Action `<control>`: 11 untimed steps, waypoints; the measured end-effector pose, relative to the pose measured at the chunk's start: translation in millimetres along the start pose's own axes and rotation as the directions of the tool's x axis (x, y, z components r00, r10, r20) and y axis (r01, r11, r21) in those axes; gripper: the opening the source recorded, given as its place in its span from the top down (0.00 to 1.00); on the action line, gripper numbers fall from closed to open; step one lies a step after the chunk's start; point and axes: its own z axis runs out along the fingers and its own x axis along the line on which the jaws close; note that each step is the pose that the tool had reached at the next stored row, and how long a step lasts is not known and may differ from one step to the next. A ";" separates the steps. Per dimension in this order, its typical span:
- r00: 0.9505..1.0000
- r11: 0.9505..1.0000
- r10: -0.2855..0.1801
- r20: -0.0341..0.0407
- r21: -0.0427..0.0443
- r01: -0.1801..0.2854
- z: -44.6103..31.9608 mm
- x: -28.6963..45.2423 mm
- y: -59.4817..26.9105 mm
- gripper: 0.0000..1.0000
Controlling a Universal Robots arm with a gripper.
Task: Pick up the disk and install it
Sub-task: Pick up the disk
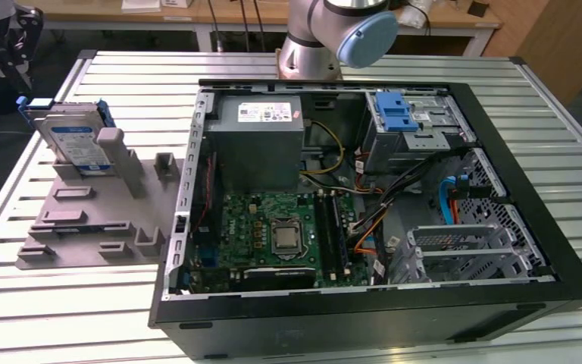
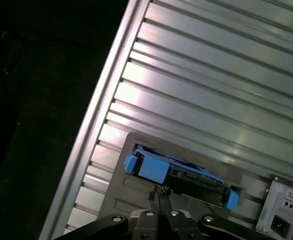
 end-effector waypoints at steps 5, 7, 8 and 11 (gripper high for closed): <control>1.000 1.000 -0.018 -0.001 0.000 0.018 0.0 0.0 0.0 0.89; 1.000 1.000 -0.025 -0.001 -0.001 0.025 0.0 0.0 0.0 0.89; 1.000 1.000 -0.029 -0.001 -0.001 0.029 0.0 0.0 0.0 0.89; 0.999 0.999 -0.040 -0.002 -0.001 0.040 0.0 0.0 0.0 0.89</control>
